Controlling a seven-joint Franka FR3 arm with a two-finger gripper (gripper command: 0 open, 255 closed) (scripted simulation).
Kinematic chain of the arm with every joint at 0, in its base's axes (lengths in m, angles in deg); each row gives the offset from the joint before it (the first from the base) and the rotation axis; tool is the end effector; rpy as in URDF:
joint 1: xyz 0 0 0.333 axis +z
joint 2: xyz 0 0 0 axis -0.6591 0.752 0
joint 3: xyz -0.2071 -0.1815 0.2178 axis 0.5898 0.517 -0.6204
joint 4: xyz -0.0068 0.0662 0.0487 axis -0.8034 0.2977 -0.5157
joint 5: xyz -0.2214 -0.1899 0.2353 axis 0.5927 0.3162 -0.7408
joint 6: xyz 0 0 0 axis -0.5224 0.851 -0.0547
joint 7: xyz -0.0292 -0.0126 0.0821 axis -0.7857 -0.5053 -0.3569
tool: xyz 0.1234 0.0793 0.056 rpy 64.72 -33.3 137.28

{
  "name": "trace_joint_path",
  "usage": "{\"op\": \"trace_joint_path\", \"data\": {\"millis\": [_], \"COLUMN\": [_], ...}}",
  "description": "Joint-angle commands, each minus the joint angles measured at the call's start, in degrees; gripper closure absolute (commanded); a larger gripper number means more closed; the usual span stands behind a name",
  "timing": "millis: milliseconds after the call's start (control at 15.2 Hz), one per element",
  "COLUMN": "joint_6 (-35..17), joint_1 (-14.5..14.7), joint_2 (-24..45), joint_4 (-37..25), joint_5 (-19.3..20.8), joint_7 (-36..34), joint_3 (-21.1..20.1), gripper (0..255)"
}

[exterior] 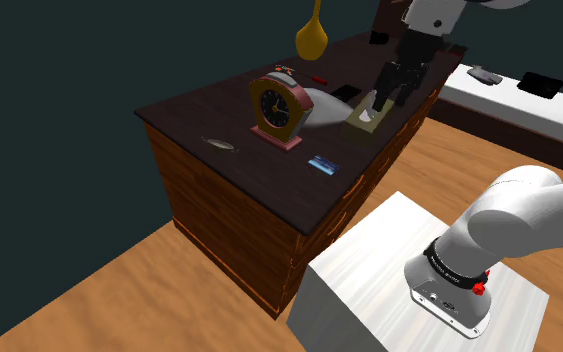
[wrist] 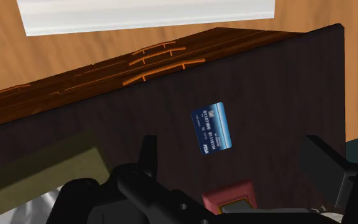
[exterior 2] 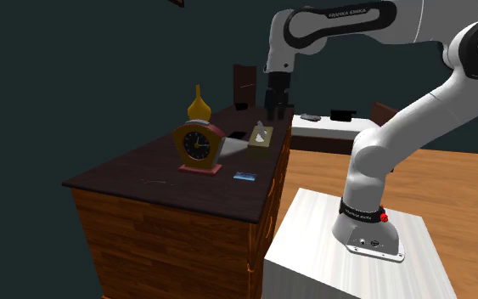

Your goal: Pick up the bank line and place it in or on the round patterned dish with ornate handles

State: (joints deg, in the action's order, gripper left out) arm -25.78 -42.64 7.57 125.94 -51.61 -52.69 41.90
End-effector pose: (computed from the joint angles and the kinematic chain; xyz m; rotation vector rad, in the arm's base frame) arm 0.2731 0.0048 0.5339 -3.0229 0.1199 0.0184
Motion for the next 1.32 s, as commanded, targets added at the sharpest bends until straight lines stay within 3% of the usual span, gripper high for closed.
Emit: {"op": "trace_joint_path", "data": {"millis": [0, 330, 594, 858, 1056, 1254], "joint_6": [0.0, -19.5, -37.6, -59.3, -78.3, -83.7], "joint_1": [0.0, 1.9, 4.0, 7.1, 10.9, 12.6], "joint_2": [0.0, -5.7, -5.8, 0.4, 10.7, 15.6], "joint_4": [0.0, 14.8, 24.8, 31.9, 34.4, 34.0], "joint_5": [0.0, -0.6, -1.6, -3.2, -4.7, -5.0], "joint_7": [0.0, 3.6, 6.6, 10.1, 13.4, 14.1], "joint_3": [0.0, -1.6, -2.8, -3.4, -2.1, -0.7], "gripper": [0, 0, 0, 0, 0, 0]}}
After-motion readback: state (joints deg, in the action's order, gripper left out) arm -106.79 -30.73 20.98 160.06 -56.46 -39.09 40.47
